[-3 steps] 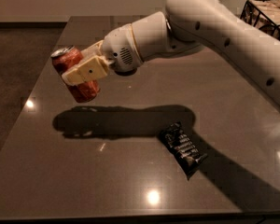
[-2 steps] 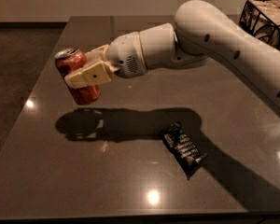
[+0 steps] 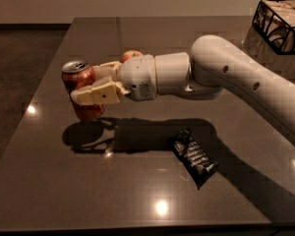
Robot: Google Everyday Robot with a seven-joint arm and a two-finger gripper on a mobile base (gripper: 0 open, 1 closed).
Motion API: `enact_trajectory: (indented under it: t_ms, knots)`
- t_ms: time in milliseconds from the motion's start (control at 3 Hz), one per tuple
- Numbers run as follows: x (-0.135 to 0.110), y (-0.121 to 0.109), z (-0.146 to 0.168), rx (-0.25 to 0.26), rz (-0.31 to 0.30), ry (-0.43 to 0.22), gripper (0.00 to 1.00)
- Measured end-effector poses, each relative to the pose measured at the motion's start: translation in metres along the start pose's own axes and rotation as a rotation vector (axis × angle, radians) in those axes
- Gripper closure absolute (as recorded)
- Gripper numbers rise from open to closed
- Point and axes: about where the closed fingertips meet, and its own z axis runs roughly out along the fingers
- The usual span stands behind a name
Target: Place coke can upright
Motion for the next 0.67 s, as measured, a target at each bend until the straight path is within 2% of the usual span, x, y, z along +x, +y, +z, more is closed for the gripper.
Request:
enact_trajectory:
  t_ms: [667]
  knots:
    - [0.025, 0.005, -0.003, 0.037, -0.050, -0.037, 1.00]
